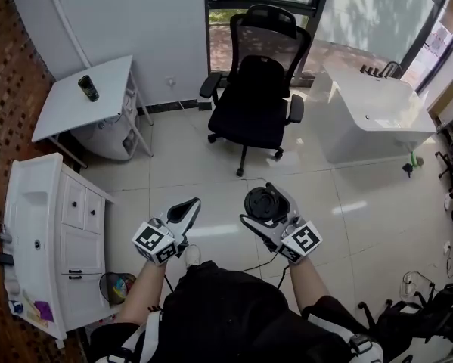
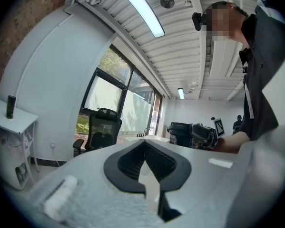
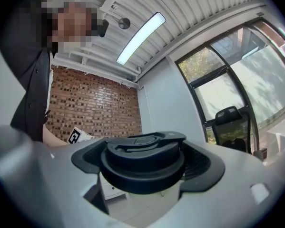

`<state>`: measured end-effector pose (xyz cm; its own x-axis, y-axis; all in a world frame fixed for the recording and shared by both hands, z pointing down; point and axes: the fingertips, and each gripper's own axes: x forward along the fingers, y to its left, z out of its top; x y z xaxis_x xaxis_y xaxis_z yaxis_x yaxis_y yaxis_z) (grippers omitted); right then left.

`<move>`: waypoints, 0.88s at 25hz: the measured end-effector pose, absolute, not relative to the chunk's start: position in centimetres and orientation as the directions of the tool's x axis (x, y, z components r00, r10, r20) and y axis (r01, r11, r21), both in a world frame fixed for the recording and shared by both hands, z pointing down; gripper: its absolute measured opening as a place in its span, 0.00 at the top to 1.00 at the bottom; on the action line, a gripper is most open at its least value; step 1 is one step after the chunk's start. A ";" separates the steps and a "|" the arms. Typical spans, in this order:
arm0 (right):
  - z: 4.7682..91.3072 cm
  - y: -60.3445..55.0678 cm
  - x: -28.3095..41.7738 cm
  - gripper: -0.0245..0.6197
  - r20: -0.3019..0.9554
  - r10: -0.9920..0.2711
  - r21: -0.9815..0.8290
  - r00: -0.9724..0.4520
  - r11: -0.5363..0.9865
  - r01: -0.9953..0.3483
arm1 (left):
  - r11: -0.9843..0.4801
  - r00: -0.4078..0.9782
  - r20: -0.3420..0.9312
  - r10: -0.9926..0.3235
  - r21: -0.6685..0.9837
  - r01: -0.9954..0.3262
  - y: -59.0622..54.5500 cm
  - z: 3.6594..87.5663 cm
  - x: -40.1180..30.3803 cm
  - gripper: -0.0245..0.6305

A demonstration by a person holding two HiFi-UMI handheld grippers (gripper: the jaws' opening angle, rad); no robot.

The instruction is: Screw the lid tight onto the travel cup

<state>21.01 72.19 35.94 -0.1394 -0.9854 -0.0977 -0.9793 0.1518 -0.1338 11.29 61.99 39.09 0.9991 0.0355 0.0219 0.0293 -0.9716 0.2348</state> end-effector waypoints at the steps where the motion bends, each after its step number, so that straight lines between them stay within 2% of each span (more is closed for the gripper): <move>1: 36.0 71.6 20.7 0.22 -0.098 -0.983 -0.141 -0.155 0.168 -0.976 | -0.972 0.999 0.028 0.018 0.235 0.011 61.6 39.1 10.7 0.96; 10: 35.5 62.9 15.8 0.22 -0.090 -0.947 -0.143 -0.308 0.318 -0.937 | -0.963 0.992 0.006 -0.128 0.239 -0.126 55.2 39.1 5.2 0.96; 22: 35.7 51.4 9.0 0.22 -0.080 -0.903 -0.129 -0.422 0.429 -0.894 | -0.941 0.959 0.000 -0.282 0.198 -0.276 44.3 39.0 -3.9 0.96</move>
<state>9.04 51.38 35.73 -0.4219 -0.9031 -0.0804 -0.8940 0.4291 -0.1291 -3.89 44.27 38.98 0.9595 -0.2817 0.0003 -0.2763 -0.9405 0.1976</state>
